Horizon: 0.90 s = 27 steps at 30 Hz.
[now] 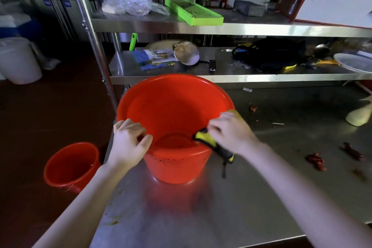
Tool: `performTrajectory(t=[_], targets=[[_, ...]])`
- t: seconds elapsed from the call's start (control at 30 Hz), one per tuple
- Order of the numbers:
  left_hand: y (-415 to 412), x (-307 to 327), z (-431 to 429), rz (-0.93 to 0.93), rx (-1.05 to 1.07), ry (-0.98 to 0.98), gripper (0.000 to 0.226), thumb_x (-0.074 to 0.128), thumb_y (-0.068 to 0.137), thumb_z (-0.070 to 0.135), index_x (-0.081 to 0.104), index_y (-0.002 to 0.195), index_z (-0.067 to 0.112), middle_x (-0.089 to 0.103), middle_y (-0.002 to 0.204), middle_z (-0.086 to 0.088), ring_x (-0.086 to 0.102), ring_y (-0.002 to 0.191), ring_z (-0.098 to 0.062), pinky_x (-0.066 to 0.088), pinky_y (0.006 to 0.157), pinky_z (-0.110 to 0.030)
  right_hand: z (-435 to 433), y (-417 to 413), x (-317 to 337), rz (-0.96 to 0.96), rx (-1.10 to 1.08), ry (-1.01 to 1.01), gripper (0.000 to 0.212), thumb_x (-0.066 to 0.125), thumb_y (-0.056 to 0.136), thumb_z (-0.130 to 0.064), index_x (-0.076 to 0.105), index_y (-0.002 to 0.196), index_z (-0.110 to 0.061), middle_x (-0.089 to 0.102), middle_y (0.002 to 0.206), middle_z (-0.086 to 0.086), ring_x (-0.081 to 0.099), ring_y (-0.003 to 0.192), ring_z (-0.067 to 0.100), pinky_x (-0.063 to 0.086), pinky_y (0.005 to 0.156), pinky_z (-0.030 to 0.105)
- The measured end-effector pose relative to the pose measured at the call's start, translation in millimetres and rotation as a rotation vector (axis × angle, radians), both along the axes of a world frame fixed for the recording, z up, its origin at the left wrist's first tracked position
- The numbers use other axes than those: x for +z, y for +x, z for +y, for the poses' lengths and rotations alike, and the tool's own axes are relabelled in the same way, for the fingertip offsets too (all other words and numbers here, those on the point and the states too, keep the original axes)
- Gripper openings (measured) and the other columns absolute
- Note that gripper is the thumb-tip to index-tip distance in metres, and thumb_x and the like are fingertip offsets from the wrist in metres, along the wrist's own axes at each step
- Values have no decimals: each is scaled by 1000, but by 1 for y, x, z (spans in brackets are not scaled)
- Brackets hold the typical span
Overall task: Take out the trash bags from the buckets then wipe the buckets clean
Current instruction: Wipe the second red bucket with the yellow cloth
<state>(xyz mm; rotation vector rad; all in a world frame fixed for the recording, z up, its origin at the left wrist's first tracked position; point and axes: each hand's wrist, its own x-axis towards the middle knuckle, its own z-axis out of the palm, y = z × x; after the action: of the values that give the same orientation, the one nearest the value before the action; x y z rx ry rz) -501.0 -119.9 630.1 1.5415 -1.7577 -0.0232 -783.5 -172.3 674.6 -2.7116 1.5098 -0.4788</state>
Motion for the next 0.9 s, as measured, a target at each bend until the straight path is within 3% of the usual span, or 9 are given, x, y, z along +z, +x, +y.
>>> performTrajectory(t=[0.1, 0.23, 0.37, 0.47, 0.6, 0.7, 0.83, 0.9], targets=[[3, 3, -8, -29, -70, -9, 33, 43, 74, 20, 42, 46, 3, 38, 47, 1, 38, 60, -19, 36, 83, -34, -32, -44, -2, -20, 8, 53, 26, 45, 98, -22, 68, 94, -12, 64, 96, -2, 54, 101, 17, 34, 109, 36], [12, 12, -23, -74, -2, 12, 32, 53, 82, 1, 46, 51, 0, 46, 51, -9, 43, 57, -28, 43, 82, -45, -21, -17, -19, -163, -153, -91, 42, 33, 92, -26, 63, 71, -6, 64, 74, 5, 55, 80, 27, 45, 89, 42], [-34, 5, 0, -219, 97, -38, 35, 50, 94, 23, 54, 61, 13, 56, 60, -6, 54, 64, -33, 44, 79, -44, 14, 49, -22, -274, -325, -299, 30, 44, 81, -23, 56, 55, -13, 58, 55, 6, 52, 58, 31, 47, 73, 40], [-57, -5, 21, -143, 119, -73, 33, 45, 94, 24, 49, 63, 16, 49, 60, 2, 48, 63, -26, 41, 80, -42, 46, 100, -29, -261, -239, -306, 26, 50, 84, -25, 55, 60, -18, 57, 58, 0, 53, 59, 27, 42, 63, 38], [-28, -8, 26, -76, 37, -94, 41, 37, 99, 27, 46, 61, 14, 41, 59, 5, 40, 62, -17, 36, 79, -37, 48, 93, -30, -204, 1, -362, 30, 46, 91, -28, 56, 64, -17, 54, 57, -1, 54, 56, 24, 41, 54, 36], [-24, -3, 21, -42, 26, -92, 43, 38, 99, 26, 40, 58, 12, 38, 56, 4, 37, 60, -18, 38, 79, -38, 24, 48, -22, -121, 102, -330, 27, 45, 87, -27, 59, 65, -19, 58, 60, -1, 58, 60, 26, 43, 57, 35], [-19, -2, 11, -63, 14, -113, 42, 45, 95, 27, 41, 56, 11, 37, 54, 4, 38, 58, -18, 35, 78, -32, -30, -29, -9, -54, 109, -19, 28, 43, 97, -18, 60, 75, -11, 59, 75, -1, 53, 78, 20, 47, 75, 41], [-19, 0, 5, -81, 34, -105, 41, 44, 94, 25, 39, 55, 13, 38, 53, 4, 38, 57, -19, 37, 76, -32, -37, -31, -14, -61, 59, -41, 31, 40, 97, -19, 61, 77, -9, 59, 77, -1, 52, 82, 20, 46, 77, 41]])
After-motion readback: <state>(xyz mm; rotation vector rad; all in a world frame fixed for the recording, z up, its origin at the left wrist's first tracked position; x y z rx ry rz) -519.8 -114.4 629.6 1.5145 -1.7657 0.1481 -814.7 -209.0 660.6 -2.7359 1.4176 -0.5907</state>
